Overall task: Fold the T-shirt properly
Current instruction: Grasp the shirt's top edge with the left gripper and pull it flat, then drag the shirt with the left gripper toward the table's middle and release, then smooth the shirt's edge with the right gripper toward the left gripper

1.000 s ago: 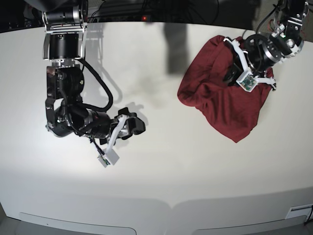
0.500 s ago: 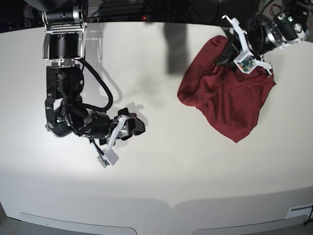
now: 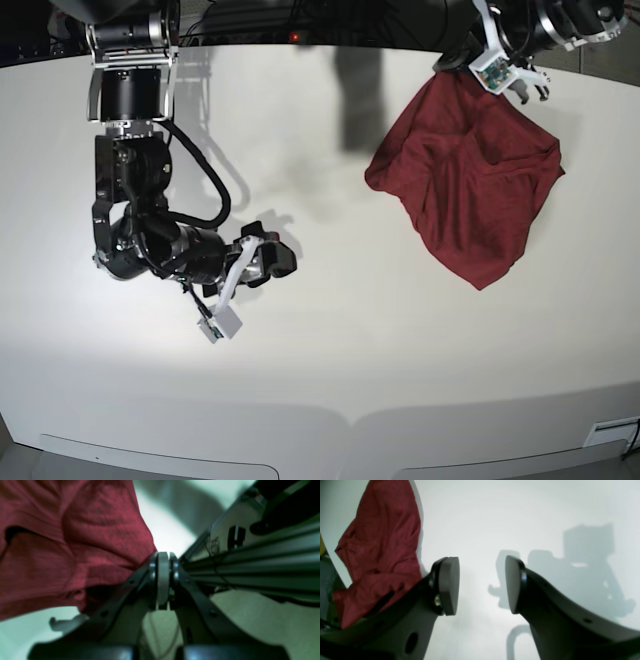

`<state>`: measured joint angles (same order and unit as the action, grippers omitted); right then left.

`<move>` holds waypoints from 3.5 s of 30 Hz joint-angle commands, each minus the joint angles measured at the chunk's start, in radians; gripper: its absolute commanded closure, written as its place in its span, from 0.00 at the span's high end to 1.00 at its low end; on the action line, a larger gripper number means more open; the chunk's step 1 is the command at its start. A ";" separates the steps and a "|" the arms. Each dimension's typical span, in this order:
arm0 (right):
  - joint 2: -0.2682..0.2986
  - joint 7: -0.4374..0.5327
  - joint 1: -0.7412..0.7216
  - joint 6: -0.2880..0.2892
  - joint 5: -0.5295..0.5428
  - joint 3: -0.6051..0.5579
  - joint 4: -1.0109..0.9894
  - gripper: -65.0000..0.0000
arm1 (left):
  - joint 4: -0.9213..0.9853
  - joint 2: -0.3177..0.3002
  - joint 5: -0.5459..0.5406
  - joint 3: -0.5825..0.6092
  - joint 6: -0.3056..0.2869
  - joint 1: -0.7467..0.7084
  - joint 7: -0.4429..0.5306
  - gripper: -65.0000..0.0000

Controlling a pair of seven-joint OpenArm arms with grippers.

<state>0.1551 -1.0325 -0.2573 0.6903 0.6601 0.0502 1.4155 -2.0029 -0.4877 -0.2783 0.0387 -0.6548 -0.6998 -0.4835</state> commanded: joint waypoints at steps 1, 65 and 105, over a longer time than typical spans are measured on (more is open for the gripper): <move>0.003 0.023 -0.025 0.008 0.024 0.002 0.017 0.46 | -0.019 -0.011 -0.011 -0.005 -0.004 -0.010 -0.001 0.00; 0.003 0.045 -0.024 0.008 0.031 0.002 0.017 0.46 | 1.003 0.174 0.540 -0.004 0.309 0.899 0.474 0.00; -0.154 0.235 -0.051 0.008 -0.157 0.002 0.014 0.00 | 1.025 -0.275 -0.869 -0.005 0.014 0.963 -0.296 0.00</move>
<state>-0.0021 -0.8192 -0.2798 0.6895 0.4816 0.0509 1.4151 -0.9649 -0.7513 -1.1355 0.0391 -0.6296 0.2478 -0.7906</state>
